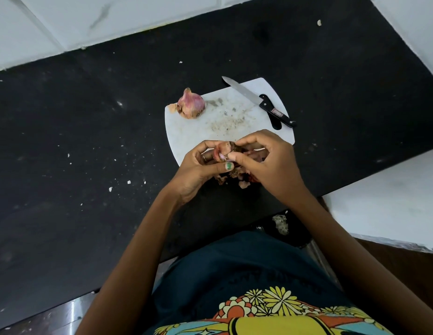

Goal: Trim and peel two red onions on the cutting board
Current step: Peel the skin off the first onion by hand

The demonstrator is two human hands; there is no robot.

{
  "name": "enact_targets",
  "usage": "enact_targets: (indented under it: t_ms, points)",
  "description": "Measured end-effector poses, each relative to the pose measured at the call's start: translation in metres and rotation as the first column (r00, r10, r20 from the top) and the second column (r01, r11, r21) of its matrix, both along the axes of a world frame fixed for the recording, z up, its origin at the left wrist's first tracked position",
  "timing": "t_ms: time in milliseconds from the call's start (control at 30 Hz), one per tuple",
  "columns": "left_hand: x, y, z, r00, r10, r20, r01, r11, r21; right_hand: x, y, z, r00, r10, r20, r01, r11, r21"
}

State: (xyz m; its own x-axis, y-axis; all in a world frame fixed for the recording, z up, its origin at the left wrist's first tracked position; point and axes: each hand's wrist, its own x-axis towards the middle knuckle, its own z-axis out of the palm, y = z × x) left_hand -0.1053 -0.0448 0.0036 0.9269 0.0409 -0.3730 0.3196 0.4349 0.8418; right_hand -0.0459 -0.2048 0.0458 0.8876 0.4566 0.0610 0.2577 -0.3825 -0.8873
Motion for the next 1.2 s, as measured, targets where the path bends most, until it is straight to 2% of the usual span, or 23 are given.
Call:
enact_targets:
  t_ms: [100, 200, 267, 433, 600, 767, 933, 1000, 1067, 1133, 1200]
  points:
    - [0.002, -0.002, 0.002, 1.0, 0.005, 0.008, -0.006, 1.0, 0.014, -0.003, 0.001, -0.005, 0.998, -0.044, 0.045, 0.043, 0.999, 0.025]
    - [0.004, -0.002, 0.002, 1.0, 0.005, 0.016, -0.005, 1.0, 0.023, -0.006, 0.003, -0.01, 0.981, -0.066, 0.181, 0.063, 0.998, 0.024]
    - [0.004, -0.003, 0.002, 1.0, 0.008, 0.013, -0.009, 1.0, 0.025, -0.005, 0.004, -0.012, 0.974, -0.072, 0.215, 0.072, 0.997, 0.005]
    - [0.004, -0.003, 0.003, 1.0, -0.006, 0.014, 0.006, 1.0, 0.015, -0.002, 0.005, -0.012, 0.978, -0.061, 0.201, 0.066, 0.998, -0.019]
    - [0.005, -0.003, 0.005, 0.997, -0.077, 0.028, 0.078, 0.996, -0.043, 0.02, -0.001, -0.014, 0.98, -0.16, 0.119, 0.167, 0.985, -0.052]
    - [0.009, -0.002, 0.002, 0.996, -0.083, 0.023, 0.085, 0.992, -0.09, 0.03, -0.012, -0.025, 0.994, -0.108, 0.029, 0.112, 0.961, -0.253]
    - [0.009, -0.002, 0.005, 0.996, -0.086, 0.006, 0.086, 0.996, -0.009, 0.027, -0.016, -0.036, 0.997, 0.055, -0.05, -0.072, 0.869, -0.489]
    - [0.009, -0.001, 0.004, 0.996, -0.091, 0.002, 0.091, 0.996, 0.023, 0.024, -0.015, -0.029, 1.0, 0.028, 0.001, -0.024, 0.898, -0.44]
    - [0.009, -0.001, 0.004, 0.996, -0.091, 0.0, 0.091, 0.995, 0.045, 0.022, -0.013, -0.012, 0.997, -0.063, 0.033, 0.07, 0.962, -0.264]
    - [0.009, 0.0, 0.004, 0.995, -0.097, 0.003, 0.097, 0.993, 0.068, 0.019, -0.012, 0.007, 0.992, -0.078, -0.098, 0.068, 0.993, -0.098]
    - [0.009, 0.001, 0.004, 0.995, -0.103, 0.01, 0.101, 0.991, 0.082, 0.017, -0.01, 0.018, 0.977, -0.001, -0.213, -0.008, 0.999, -0.042]
